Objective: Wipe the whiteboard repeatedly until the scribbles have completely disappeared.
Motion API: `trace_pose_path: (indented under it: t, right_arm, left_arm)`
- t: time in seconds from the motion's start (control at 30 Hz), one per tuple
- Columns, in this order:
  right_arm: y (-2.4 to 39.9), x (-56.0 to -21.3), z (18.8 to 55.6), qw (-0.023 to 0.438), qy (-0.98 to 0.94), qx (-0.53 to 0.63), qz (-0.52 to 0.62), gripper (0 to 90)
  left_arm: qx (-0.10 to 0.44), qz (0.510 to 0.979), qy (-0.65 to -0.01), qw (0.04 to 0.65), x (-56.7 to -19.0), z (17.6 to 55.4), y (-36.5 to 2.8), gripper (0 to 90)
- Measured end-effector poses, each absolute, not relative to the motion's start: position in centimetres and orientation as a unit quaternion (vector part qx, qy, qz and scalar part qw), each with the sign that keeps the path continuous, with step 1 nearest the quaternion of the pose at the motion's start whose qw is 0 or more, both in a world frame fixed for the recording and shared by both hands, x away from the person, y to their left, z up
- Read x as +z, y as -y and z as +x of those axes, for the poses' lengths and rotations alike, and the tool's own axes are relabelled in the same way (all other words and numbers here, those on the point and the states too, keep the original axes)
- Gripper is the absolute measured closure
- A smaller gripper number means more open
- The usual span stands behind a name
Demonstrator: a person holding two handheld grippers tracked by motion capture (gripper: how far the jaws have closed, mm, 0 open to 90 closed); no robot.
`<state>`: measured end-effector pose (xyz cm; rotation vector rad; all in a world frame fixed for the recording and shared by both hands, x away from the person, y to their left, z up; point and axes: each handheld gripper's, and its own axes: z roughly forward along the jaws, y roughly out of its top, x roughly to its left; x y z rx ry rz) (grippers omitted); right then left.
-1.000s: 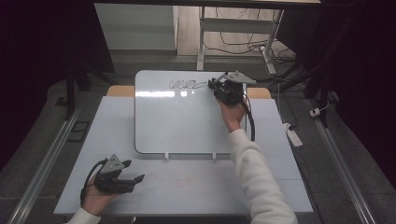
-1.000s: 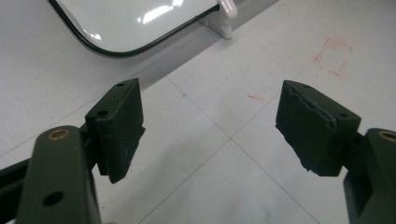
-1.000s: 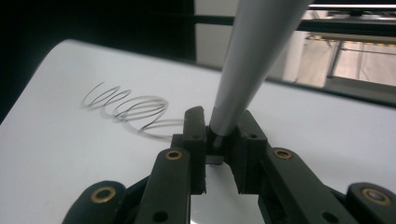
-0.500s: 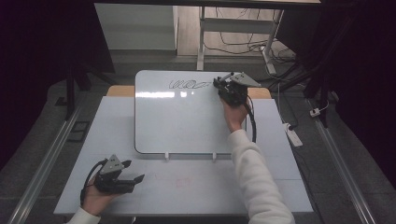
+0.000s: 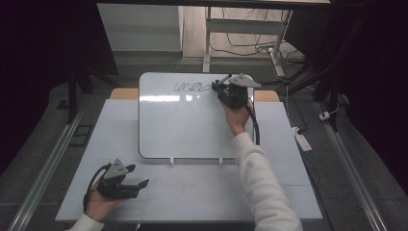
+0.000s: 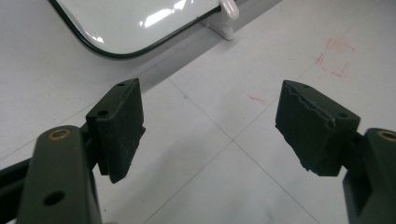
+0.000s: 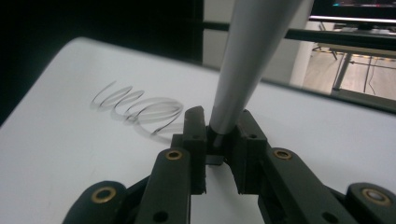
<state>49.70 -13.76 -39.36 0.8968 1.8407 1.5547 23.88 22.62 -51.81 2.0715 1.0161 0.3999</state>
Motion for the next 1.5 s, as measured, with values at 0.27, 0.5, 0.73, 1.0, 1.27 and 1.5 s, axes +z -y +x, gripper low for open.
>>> trace_pose_path:
  t: [0.27, 0.5, 0.73, 1.0, 1.27, 1.5]
  right_arm:
    - [12.6, -39.8, 49.0, 0.283, -0.719, 0.56, 0.299, 77.6]
    - [12.2, -39.9, 49.1, 0.269, -0.718, 0.57, 0.296, 77.6]
    - [13.0, -39.4, 49.9, 0.282, -0.678, 0.586, 0.342, 77.6]
    - [13.1, -39.3, 49.8, 0.276, -0.68, 0.587, 0.342, 77.6]
    - [11.6, -39.8, 49.1, 0.279, -0.701, 0.575, 0.314, 77.6]
    - [10.2, -40.4, 48.7, 0.263, -0.721, 0.573, 0.287, 77.6]
  left_arm:
    - [0.159, 0.814, -0.4, 0.39, -51.8, 23.9, -22.7, 24.2]
    - [0.16, 0.811, -0.401, 0.394, -51.7, 23.9, -22.8, 24.2]
    - [0.16, 0.812, -0.4, 0.394, -51.6, 23.8, -22.8, 24.2]
    - [0.16, 0.813, -0.398, 0.393, -51.7, 23.8, -22.7, 24.2]
    - [0.159, 0.814, -0.398, 0.392, -51.7, 23.8, -22.6, 24.2]
    - [0.159, 0.812, -0.401, 0.393, -51.8, 24.0, -22.8, 24.2]
